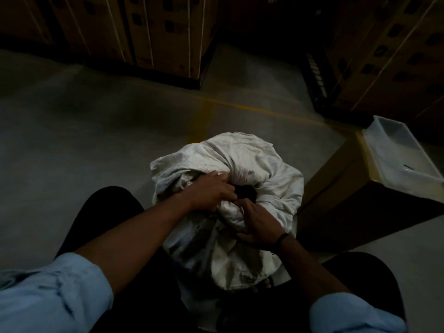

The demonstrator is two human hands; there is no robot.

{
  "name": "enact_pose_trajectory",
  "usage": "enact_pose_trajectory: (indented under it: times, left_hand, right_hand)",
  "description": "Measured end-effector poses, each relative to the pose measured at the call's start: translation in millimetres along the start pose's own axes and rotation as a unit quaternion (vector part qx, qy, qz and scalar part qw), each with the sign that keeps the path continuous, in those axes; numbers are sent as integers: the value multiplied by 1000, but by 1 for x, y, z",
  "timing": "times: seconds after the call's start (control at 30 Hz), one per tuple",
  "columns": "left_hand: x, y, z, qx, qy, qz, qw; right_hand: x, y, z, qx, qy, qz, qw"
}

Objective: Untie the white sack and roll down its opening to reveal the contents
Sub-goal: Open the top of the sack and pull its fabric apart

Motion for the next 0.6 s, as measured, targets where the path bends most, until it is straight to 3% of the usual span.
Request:
enact_pose_trajectory:
  times: [0.1,0.17,0.3,0.4,0.53,0.6]
  left_hand:
    - [3,6,-4,-14,-38,-35,999]
    - [4,5,-11,2,-43,-30,999]
    - [-2,4,-6,42,18,45,998]
    - [-3,8,1,54,58,53,995]
    - [0,33,1,60,210,-55,974]
    - [4,39,-3,53,354,-93,929]
  right_hand:
    - [2,1,-10,-10,-82,-20,996]
    - [1,-1,-14,32,-92,-12,995]
    - [-5,3,-14,96,-81,-16,992]
    - [-4,6,-17,115,-79,-46,989]
    - [6,3,-35,119,-156,-52,979]
    - [9,5,-42,85,-218,-79,969]
Point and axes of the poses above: each hand's wrist, its own x-axis away from the middle knuckle, its own y-axis out of the back of the hand, z = x × y, the point moved 4 cm from there along -x, towards the middle knuckle, and after that the axes turned 9 degrees about -x, right-handed, at the moved point
